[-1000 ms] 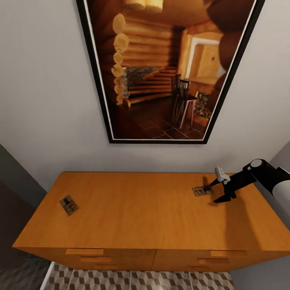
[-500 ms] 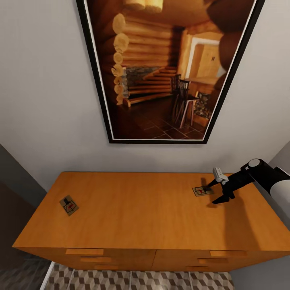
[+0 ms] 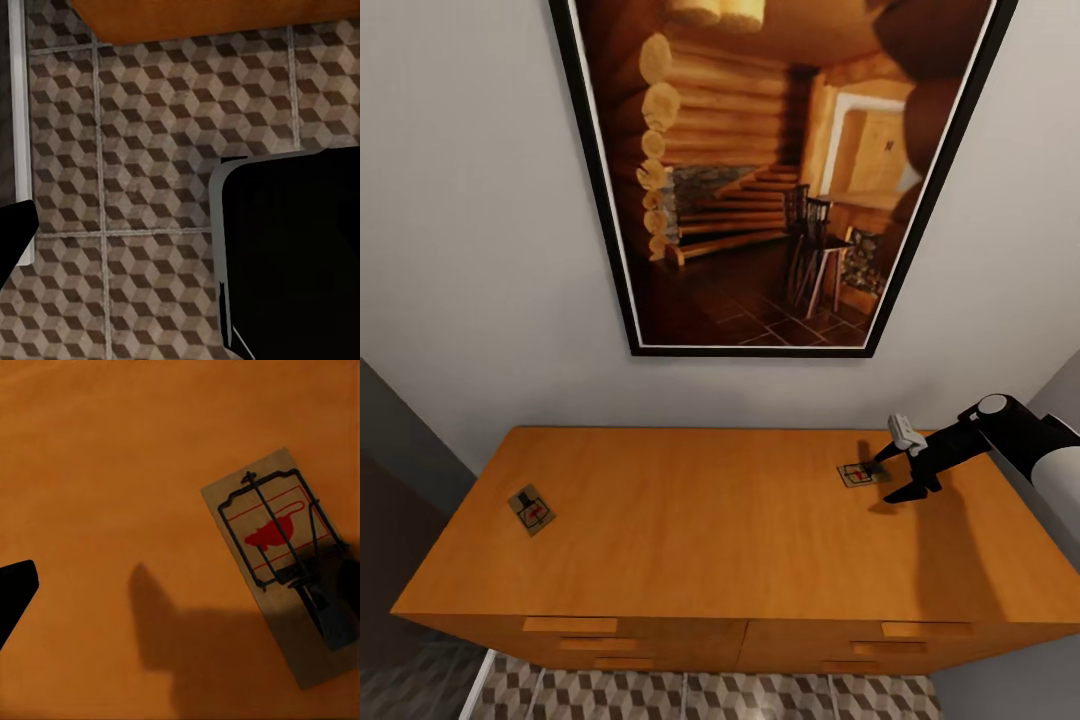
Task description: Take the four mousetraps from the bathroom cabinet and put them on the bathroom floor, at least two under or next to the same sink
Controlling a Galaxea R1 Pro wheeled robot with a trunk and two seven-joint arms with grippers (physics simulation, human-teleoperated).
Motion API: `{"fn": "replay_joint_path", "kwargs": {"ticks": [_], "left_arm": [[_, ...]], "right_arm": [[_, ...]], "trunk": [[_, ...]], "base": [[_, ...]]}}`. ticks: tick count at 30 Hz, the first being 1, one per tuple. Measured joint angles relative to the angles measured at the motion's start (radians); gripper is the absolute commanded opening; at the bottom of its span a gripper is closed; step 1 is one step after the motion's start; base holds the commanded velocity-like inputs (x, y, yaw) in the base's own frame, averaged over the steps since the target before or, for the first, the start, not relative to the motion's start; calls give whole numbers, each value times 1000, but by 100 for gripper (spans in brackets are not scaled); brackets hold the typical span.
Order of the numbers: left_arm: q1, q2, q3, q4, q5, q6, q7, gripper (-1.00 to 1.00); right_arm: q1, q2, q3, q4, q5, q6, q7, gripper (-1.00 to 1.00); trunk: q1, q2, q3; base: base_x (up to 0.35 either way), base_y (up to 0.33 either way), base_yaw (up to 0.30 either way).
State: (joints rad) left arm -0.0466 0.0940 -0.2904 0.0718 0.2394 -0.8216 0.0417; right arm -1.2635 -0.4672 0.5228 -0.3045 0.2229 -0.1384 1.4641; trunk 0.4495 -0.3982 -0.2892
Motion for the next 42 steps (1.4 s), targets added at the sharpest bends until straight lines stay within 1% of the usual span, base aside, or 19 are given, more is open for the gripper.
{"fn": "replay_joint_path", "kwargs": {"ticks": [11,22,42], "left_arm": [[0,0,0,0,0,0,0,100],[0,0,0,0,0,0,0,100],[0,0,0,0,0,0,0,100]], "right_arm": [[0,-5,1,0,2,0,1,100],[0,-4,2,0,2,-1,-2,100],[0,-4,3,3,1,-2,-3,100]], "trunk": [[0,0,0],[0,0,0],[0,0,0]], "base": [[0,-1,0],[0,-98,0],[0,-4,0]]}}
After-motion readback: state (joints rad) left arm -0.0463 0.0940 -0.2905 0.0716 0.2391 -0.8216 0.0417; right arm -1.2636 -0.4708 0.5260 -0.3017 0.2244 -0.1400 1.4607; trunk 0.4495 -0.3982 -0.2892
